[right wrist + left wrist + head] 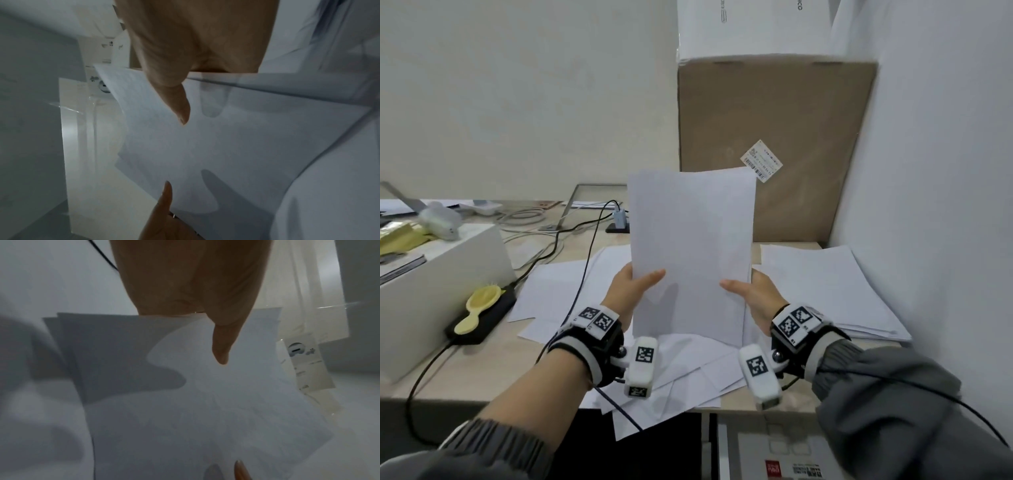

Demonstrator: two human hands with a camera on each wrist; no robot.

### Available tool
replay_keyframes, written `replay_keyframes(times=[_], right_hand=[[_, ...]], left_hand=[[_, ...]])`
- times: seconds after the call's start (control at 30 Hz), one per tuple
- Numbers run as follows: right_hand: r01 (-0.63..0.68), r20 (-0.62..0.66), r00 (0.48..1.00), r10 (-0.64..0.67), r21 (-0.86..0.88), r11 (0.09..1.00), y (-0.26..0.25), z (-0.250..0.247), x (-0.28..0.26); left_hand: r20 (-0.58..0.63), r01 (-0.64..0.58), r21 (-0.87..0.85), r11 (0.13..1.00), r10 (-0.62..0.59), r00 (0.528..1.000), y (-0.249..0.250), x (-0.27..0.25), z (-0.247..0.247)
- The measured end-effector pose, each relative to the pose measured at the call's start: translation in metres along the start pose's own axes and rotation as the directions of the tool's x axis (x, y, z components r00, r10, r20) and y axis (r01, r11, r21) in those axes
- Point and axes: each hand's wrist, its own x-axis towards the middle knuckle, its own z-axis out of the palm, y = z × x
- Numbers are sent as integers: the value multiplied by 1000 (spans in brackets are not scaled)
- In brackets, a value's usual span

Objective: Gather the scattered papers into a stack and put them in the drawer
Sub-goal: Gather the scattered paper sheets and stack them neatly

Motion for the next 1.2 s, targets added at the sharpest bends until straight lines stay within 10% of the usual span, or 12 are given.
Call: replay_keyframes(times=[0.57,0.77,1.0,1.2], right_hand=[[-213,10,977,214,-79,974,30,-5,-5],[-208,34,975,220,-208,956,17,-24,-16],[-124,-226,973,42,-361,925,3,-68,-32],[-310,-504,853,134,-284,907,-4,-157,-28]], left_hand=[[111,226,-26,974,-222,969,-15,-9,5],[-34,228,-14,973,-229,973,-11,-1,11],[23,218,-14,976,-218,976,-9,1,49],[-62,304,84,949,-300,952,-31,7,51]])
